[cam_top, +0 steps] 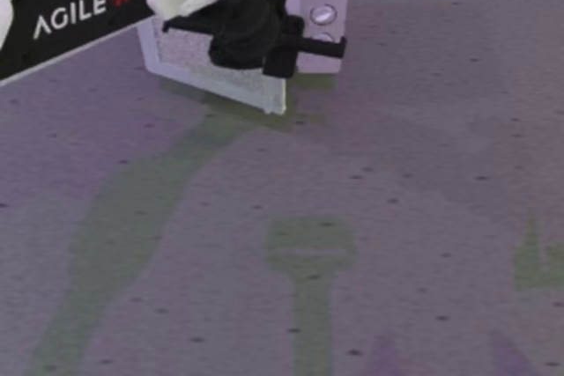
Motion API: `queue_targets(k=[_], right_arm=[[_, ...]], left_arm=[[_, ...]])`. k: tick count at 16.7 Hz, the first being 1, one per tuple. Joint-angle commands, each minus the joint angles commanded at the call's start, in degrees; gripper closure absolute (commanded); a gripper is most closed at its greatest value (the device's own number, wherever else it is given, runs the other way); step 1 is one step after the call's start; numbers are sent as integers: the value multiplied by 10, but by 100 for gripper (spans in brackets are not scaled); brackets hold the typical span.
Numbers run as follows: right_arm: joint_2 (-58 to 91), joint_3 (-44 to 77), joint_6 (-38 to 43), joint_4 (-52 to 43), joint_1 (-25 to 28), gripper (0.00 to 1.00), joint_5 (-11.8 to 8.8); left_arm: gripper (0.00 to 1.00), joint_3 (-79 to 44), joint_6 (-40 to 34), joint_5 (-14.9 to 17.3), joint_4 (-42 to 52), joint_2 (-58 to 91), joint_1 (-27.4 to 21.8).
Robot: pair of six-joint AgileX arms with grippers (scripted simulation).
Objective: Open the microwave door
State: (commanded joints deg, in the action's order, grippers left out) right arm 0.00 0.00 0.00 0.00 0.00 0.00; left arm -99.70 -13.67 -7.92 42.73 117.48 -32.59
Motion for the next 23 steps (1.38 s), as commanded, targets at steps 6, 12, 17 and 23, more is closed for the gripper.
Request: queue_targets(k=[6,12,17,23], right_arm=[[0,0,0,0,0,0,0],[0,0,0,0,0,0,0],[0,0,0,0,0,0,0],[0,0,0,0,0,0,0]], left_arm=[[100,47,42,25,-18,-30,8],[100,73,69,39,-30,-50,16],[100,73,69,39,-30,-50,16],[100,73,69,39,-30,-50,16]])
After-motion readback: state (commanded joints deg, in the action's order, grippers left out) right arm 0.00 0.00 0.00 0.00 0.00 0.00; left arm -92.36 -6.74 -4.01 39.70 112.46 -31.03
